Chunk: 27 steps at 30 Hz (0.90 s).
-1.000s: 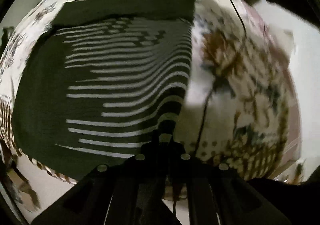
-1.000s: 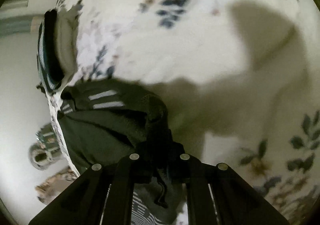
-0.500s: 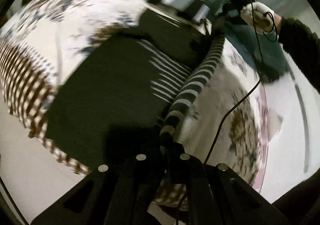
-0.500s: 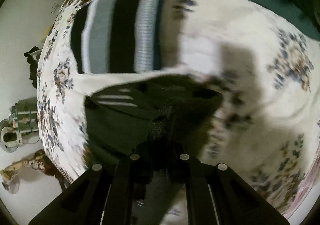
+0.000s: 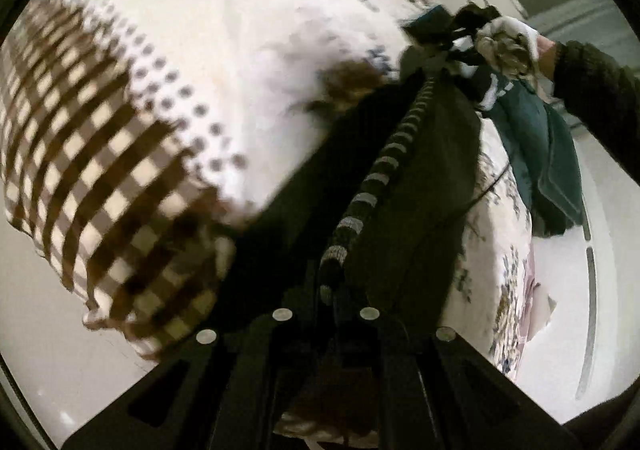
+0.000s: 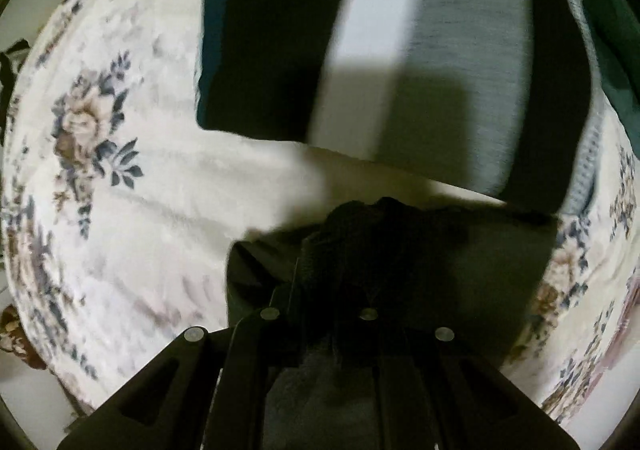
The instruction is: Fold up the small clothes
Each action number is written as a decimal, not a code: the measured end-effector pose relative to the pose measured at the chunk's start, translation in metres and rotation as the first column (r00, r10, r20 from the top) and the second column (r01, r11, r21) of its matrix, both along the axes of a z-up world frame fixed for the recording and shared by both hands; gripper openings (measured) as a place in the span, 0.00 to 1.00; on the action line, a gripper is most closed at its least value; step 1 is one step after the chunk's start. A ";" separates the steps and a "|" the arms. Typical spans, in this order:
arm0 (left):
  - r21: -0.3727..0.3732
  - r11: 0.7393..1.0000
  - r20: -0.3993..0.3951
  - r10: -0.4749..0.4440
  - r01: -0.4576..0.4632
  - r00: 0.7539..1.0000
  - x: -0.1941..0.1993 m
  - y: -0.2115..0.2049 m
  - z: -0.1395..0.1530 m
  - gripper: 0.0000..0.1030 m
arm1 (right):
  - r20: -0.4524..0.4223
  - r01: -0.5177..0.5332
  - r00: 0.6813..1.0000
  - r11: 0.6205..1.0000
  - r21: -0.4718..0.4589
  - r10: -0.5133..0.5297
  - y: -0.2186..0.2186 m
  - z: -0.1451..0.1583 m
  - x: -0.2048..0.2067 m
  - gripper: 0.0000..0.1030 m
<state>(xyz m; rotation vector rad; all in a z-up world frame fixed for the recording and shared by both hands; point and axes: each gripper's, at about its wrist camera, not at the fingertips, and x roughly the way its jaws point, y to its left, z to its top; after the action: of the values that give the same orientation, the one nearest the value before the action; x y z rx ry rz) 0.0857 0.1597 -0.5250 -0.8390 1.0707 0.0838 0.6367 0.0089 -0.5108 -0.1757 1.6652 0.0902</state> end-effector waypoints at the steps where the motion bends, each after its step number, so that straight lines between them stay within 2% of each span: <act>1: -0.032 0.999 -0.024 0.017 -0.018 1.000 0.000 0.009 -0.017 0.03 | -0.019 0.019 1.000 1.000 0.006 -0.019 0.005 -0.010 0.002 0.09; 2: -0.036 0.999 -0.052 0.036 -0.038 0.998 -0.001 0.015 -0.027 0.04 | -0.033 0.047 0.998 0.999 0.023 -0.046 0.003 -0.017 0.003 0.09; 4: -0.086 0.994 -0.085 0.057 -0.064 0.995 -0.007 0.029 -0.046 0.08 | -0.078 0.113 0.992 0.987 0.119 -0.104 -0.006 -0.024 0.004 0.20; 5: -0.106 0.991 -0.090 0.067 -0.077 0.994 -0.011 0.033 -0.049 0.08 | -0.104 0.137 0.987 0.973 0.184 -0.119 -0.011 -0.025 0.002 0.36; 6: -0.116 0.989 -0.100 0.084 -0.096 0.991 -0.018 0.038 -0.049 0.08 | -0.119 0.153 0.985 0.962 0.228 -0.128 -0.016 -0.023 -0.001 0.44; 7: -0.099 0.990 -0.121 0.092 -0.104 0.988 -0.023 0.041 -0.047 0.10 | -0.137 0.161 0.982 0.948 0.274 -0.127 -0.022 -0.020 -0.007 0.45; 9: -0.070 0.989 -0.180 0.114 -0.129 0.977 -0.037 0.050 -0.043 0.11 | -0.176 0.159 0.979 0.929 0.335 -0.104 -0.033 -0.012 -0.025 0.54; 10: -0.081 0.987 -0.187 0.123 -0.140 0.975 -0.043 0.054 -0.041 0.11 | -0.196 0.155 0.977 0.918 0.365 -0.087 -0.040 -0.009 -0.038 0.55; 12: -0.072 0.986 -0.203 0.136 -0.153 0.970 -0.054 0.061 -0.033 0.21 | -0.234 0.142 0.971 0.897 0.418 -0.044 -0.051 -0.004 -0.074 0.55; 14: -0.078 0.986 -0.194 0.132 -0.149 0.972 -0.056 0.062 -0.027 0.43 | -0.272 0.134 0.962 0.896 0.424 -0.015 -0.057 -0.010 -0.121 0.55; 15: -0.076 0.986 -0.193 0.133 -0.150 0.972 -0.054 0.063 -0.024 0.48 | -0.299 0.148 0.954 0.896 0.420 -0.018 -0.056 -0.017 -0.145 0.55; 16: -0.080 0.986 -0.186 0.131 -0.148 0.974 -0.050 0.061 -0.019 0.54 | -0.357 0.194 0.934 0.879 0.436 -0.029 -0.055 -0.028 -0.177 0.55; 18: -0.073 0.988 -0.180 0.121 -0.136 0.976 -0.039 0.058 -0.016 0.54 | -0.465 0.270 0.885 0.837 0.476 -0.021 -0.041 -0.051 -0.223 0.55; 19: -0.055 0.990 -0.182 0.115 -0.127 0.977 -0.033 0.056 -0.015 0.54 | -0.529 0.330 0.849 0.798 0.504 -0.017 -0.029 -0.065 -0.250 0.55; 20: -0.039 0.992 -0.187 0.107 -0.116 0.977 -0.025 0.052 -0.013 0.54 | -0.554 0.367 0.832 0.770 0.522 -0.022 -0.019 -0.072 -0.268 0.55; 22: -0.019 0.995 -0.191 0.094 -0.100 0.977 -0.011 0.048 -0.010 0.54 | -0.566 0.396 0.824 0.731 0.555 -0.017 -0.003 -0.080 -0.288 0.55; 25: 0.009 0.997 -0.172 0.071 -0.070 0.983 0.006 0.040 0.009 0.54 | -0.595 0.486 0.803 0.607 0.628 -0.027 -0.013 -0.072 -0.293 0.54; 27: 0.032 0.999 -0.156 0.035 -0.031 0.987 0.018 0.032 0.024 0.54 | -0.556 0.475 0.830 0.588 0.655 -0.051 -0.040 -0.051 -0.288 0.54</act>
<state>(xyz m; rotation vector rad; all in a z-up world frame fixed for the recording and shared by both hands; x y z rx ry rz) 0.1036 0.1915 -0.5009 -0.8340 1.2002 0.1957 0.3485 -0.0311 -0.5621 0.8551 1.9790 0.6650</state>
